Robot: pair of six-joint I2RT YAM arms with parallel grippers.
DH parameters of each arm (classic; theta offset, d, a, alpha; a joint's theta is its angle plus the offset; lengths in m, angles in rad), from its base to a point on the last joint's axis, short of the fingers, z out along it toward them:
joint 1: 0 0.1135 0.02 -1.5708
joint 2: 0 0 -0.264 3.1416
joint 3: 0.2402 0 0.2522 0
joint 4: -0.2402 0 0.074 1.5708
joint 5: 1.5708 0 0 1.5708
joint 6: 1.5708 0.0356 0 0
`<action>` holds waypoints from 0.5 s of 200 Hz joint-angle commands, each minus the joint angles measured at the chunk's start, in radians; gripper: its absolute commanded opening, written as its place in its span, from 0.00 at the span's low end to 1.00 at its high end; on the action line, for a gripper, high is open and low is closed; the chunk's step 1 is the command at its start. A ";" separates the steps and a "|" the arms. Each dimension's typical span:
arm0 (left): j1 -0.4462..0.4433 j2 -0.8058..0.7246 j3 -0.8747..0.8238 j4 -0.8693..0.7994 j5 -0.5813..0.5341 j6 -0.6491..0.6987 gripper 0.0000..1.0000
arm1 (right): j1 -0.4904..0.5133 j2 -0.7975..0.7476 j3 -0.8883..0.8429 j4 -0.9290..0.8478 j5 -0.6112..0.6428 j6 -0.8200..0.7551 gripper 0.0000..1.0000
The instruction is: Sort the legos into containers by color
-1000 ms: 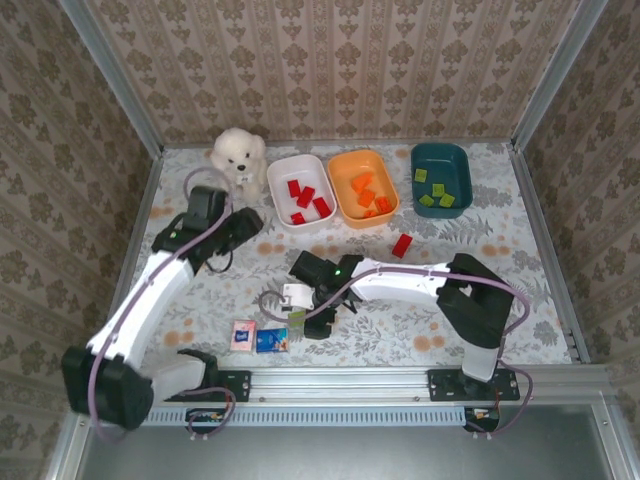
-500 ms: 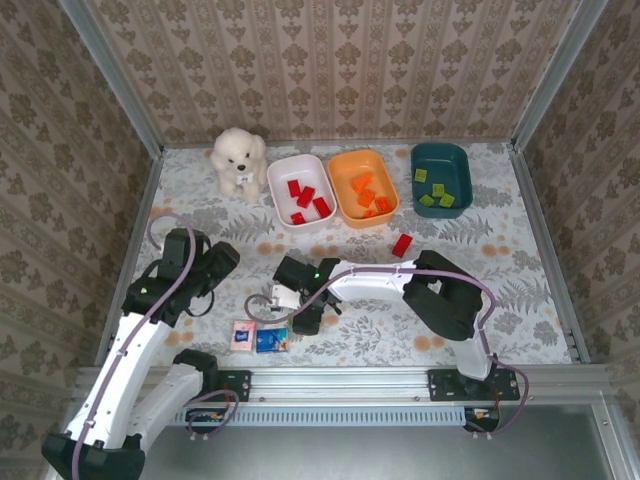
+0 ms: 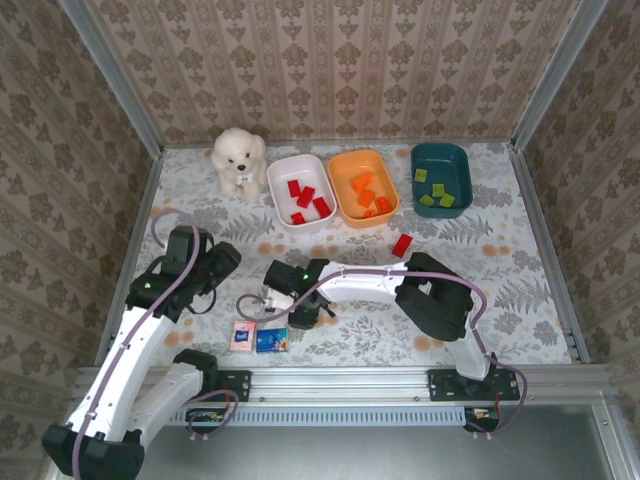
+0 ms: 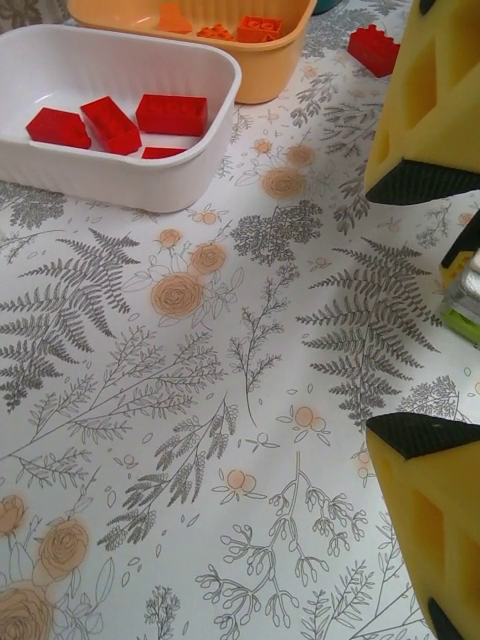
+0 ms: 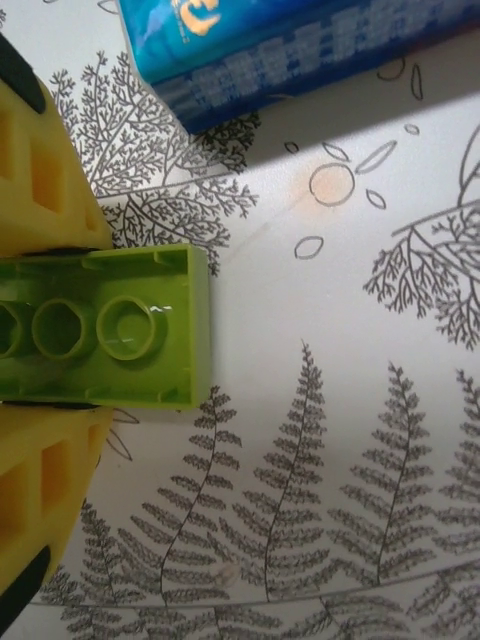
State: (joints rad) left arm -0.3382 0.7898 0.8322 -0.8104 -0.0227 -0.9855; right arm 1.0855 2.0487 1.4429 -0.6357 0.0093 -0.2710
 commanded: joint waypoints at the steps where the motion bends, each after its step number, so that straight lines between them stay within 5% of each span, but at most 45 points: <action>1: -0.025 0.025 -0.004 0.035 0.016 0.050 0.60 | -0.043 -0.067 -0.001 -0.015 0.071 0.064 0.32; 46: -0.112 0.119 -0.007 0.123 0.013 0.108 0.61 | -0.238 -0.334 -0.093 0.043 0.030 0.238 0.30; 100: -0.291 0.445 0.164 0.237 0.064 0.274 0.63 | -0.719 -0.455 -0.127 0.093 -0.008 0.458 0.28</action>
State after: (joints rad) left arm -0.5797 1.1198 0.8928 -0.6556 0.0006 -0.8322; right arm 0.5179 1.5845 1.3331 -0.5495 0.0154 0.0402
